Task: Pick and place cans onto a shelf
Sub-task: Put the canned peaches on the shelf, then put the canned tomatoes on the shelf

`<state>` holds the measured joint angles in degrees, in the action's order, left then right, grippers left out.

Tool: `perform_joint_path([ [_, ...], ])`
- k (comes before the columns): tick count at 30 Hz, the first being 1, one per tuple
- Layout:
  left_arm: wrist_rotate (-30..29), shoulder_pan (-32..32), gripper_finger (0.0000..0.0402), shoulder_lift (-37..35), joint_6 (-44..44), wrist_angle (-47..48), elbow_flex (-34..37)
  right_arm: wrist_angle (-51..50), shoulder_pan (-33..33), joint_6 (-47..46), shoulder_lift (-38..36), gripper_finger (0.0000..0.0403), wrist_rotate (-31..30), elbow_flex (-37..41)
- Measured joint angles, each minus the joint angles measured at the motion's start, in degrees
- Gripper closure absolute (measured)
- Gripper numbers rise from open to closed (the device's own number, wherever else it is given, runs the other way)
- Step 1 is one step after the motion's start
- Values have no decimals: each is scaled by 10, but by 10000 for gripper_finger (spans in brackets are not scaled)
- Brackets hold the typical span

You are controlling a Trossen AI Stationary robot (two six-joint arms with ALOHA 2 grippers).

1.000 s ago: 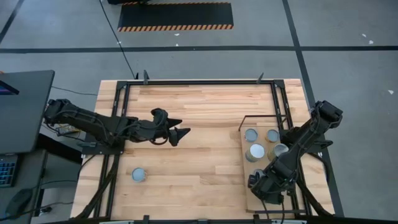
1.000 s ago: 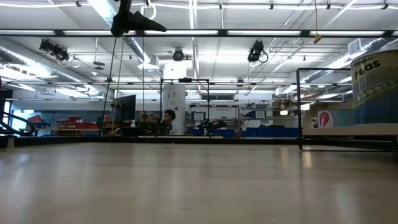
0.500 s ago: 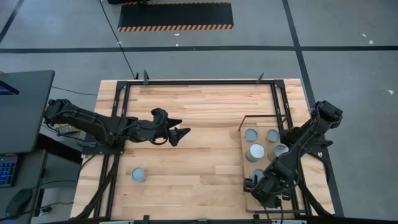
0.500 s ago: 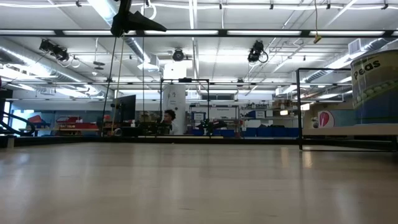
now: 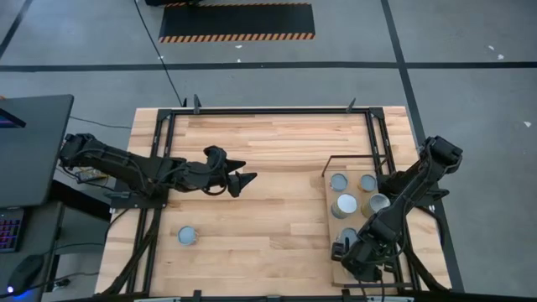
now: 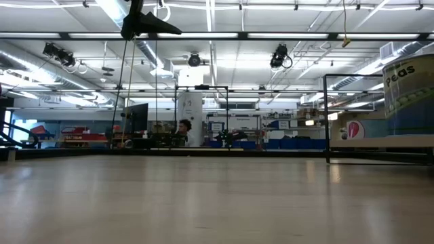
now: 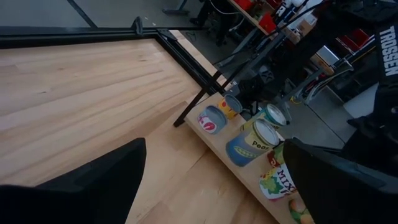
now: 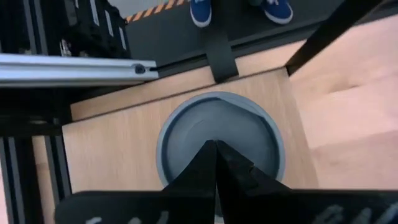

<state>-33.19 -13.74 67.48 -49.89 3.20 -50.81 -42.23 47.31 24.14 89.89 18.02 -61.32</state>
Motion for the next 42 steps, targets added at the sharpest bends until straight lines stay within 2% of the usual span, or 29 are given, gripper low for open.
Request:
perform_joint_path([
  [8,0,0,17,0,-1,-1,0,41,0,0,1,395,-35,2],
  [30,0,0,17,0,2,1,0,14,0,-6,1,395,-26,-6],
  [37,16,0,17,0,15,6,0,-51,-5,-4,0,395,-25,-46],
  [42,46,1,17,-14,-15,86,-9,-142,-9,-1,0,395,-50,-100],
])
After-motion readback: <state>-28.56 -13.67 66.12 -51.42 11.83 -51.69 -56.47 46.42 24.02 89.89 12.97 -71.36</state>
